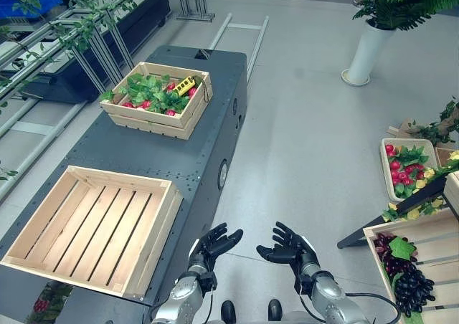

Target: Pick up the fruits from the basket on one side to the basket on the other side

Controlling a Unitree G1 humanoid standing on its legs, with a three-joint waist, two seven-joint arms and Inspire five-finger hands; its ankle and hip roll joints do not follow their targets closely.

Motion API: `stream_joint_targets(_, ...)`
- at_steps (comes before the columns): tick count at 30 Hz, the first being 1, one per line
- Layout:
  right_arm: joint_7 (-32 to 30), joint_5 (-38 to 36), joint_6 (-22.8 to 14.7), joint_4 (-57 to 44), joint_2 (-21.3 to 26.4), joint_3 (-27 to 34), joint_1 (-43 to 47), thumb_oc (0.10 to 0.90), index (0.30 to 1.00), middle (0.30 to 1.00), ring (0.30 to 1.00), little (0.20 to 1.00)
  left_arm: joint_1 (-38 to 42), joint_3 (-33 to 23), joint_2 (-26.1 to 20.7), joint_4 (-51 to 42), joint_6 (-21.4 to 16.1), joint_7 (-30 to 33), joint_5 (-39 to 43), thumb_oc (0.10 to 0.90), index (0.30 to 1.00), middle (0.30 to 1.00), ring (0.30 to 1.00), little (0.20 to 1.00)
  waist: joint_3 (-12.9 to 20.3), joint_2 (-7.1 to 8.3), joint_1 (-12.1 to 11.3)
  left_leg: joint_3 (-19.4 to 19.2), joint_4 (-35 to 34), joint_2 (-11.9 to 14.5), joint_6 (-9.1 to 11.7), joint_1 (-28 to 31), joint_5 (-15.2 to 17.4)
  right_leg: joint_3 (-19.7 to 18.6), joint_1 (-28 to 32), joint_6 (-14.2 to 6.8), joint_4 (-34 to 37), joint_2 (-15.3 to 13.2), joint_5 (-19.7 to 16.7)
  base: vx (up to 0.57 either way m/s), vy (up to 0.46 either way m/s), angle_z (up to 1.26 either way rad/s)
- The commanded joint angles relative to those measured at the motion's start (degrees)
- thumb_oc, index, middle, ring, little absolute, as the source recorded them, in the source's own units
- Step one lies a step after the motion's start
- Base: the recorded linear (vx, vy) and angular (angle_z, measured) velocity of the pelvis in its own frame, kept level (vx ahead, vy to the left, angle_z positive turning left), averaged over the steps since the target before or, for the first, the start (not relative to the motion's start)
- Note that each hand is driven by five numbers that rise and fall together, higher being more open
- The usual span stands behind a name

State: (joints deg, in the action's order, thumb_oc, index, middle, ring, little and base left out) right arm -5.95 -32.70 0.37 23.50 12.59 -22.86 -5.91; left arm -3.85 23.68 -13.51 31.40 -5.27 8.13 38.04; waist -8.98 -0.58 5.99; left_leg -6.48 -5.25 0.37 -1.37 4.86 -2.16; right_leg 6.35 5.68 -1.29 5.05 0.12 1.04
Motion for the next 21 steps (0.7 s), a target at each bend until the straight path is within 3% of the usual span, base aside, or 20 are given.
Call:
stream_joint_targets(1,-2.05,-3.62,-1.9,-0.75,-2.02,0.52,1.16,0.8,0.9,0.9,0.9,0.9,3.87,1.15,1.75,-2.72,-4.12,-0.63,0.31,0.8,0.9,0.9,0.9,0.9,3.35,1.33,-0.42,-2.41,0.25,-1.73,-1.93,2.51,5.72,-2.42,-2.17,-0.27,-0.05,0.05,-3.64,-0.01,0.064,-0.16)
stream_joint_targets(4,-1.94,-2.53,-2.06,-1.83,-1.55,0.33,1.57,0.8,0.9,0.9,0.9,0.9,3.01,1.01,2.3,-3.67,-5.09,1.16,0.63,0.8,0.9,0.9,0.9,0.9,3.15,1.31,-0.79,0.25,2.26,-3.28,-2.43,2.59,6.52,-4.78,-1.83,-0.18,-0.05,0.07,-4.07,-0.02,0.099,-0.2)
stream_joint_targets(5,-1.5,-1.95,-2.03,-2.53,-1.2,0.2,2.07,0.8,0.9,0.9,0.9,0.9,2.61,0.84,2.43,-4.78,-5.46,1.76,0.69,0.8,0.9,0.9,0.9,0.9,2.63,1.6,-1.17,2.67,6.33,-4.02,-2.73,1.13,8.15,-6.42,-1.96,0.15,-1.12,-0.03,-3.75,-0.1,0.149,-0.41)
stream_joint_targets(6,-0.07,-0.9,-2.03,-3.78,-0.27,-0.31,2.7,0.8,0.9,0.9,0.9,0.9,1.36,0.9,1.92,-6.4,-6.71,2.26,0.15,0.8,0.9,0.9,0.9,0.9,1.29,1.77,-2.11,8.41,12.02,-5.48,-3.8,-1.52,10.02,-9.22,-4.18,0.61,-6.5,0.26,-2.31,-0.15,0.161,-0.89)
stream_joint_targets(7,0.83,-0.25,-2.58,-4.19,0.18,-0.67,2.87,0.8,0.9,0.9,0.9,0.9,0.8,0.95,1.4,-6.78,-7.42,2.13,-0.42,0.8,0.9,0.9,0.9,0.9,0.47,1.52,-2.42,10.52,12.64,-6.14,-4.38,-2.25,10.2,-10.18,-5.85,0.5,-9.04,0.56,-1.83,-0.2,0.202,-1.46)
stream_joint_targets(8,1.11,0.87,-3.47,-3.96,0.27,-0.98,2.89,0.8,0.9,0.9,0.9,0.9,0.76,0.68,0.78,-6.31,-6.88,1.74,-0.3,0.8,0.9,0.9,0.9,0.9,-0.39,1.08,-2.25,10.23,10.75,-6.05,-4.56,-1.7,9.26,-10.12,-7.52,0.04,-10.08,0.6,-2.25,-0.21,0.223,-1.81)
stream_joint_targets(9,0.8,0.75,-2.73,-3.31,0.02,-1.06,2.96,0.8,0.9,0.9,0.9,0.9,1.3,-0.02,0.81,-5.23,-5.3,2.28,1.99,0.8,0.9,0.9,0.9,0.9,-0.86,0.95,-1.44,7.77,9.19,-5.31,-4.43,-0.72,8.53,-10.18,-8.73,-0.99,-9.07,0.08,-4.54,-0.23,0.221,-1.59)
stream_joint_targets(10,0.1,-2.03,-2.12,-2.98,-0.23,-0.8,3.01,0.8,0.9,0.9,0.9,0.9,2.01,-1.06,1.13,-3.96,-4.17,2.14,3.96,0.8,0.9,0.9,0.9,0.9,-1.03,0.97,-1.14,8.37,7.63,-5.98,-4.34,-0.14,7.62,-10.68,-10.01,-2.34,-7.88,-0.23,-7.77,-0.2,0.152,-1.19)
stream_joint_targets(12,1.94,-2.92,-3.58,-1.02,-1.42,-0.69,3.25,0.8,0.9,0.9,0.9,0.9,2.4,-1.66,0.75,-2.78,-5.85,0.84,2.65,0.8,0.9,0.9,0.9,0.9,-1.26,0.85,-1.19,7.28,3.01,-4.94,-3.98,1.25,5.11,-8.75,-11.76,-3.55,-9.64,-0.43,-9.72,-0.2,0.092,-0.66)
stream_joint_targets(16,4.84,-1.38,-2.35,0.83,-2.67,-1.71,4.69,0.8,0.9,0.9,0.9,0.9,3.03,-1.09,0.61,-1.95,-7.15,2.56,3.3,0.8,0.9,0.9,0.9,0.9,-0.42,-0.03,-1.87,10.4,0.57,-4.86,-4.32,0.51,2.9,-8.84,-11.18,-2.18,-16.91,0.74,-5.13,-0.16,0.05,-0.24)
stream_joint_targets(17,5.36,-0.1,-3.17,1.55,-2.7,-1.97,4.14,0.8,0.9,0.9,0.9,0.9,2.9,-1.07,1.01,-1.76,-7.33,2.86,3.34,0.8,0.9,0.9,0.9,0.9,0.6,0.25,-2.83,11.84,1.24,-5.45,-4.39,-0.09,3.22,-7.67,-8.35,-0.82,-12.42,0.19,-2.8,-0.05,-0.047,0.01)
stream_joint_targets(21,4.21,-0.94,-2.08,2.89,-2.03,-1.95,5.29,0.8,0.9,0.9,0.9,0.9,2.11,-2.13,2.23,-0.96,-7.1,3.02,3.98,0.8,0.9,0.9,0.9,0.9,2.73,1.21,-4.48,11.56,0.25,-5.21,-3.5,0.03,3.18,-7.84,-3.8,-0.47,-3.37,0.29,-3.88,-0.03,-0.088,-0.01)
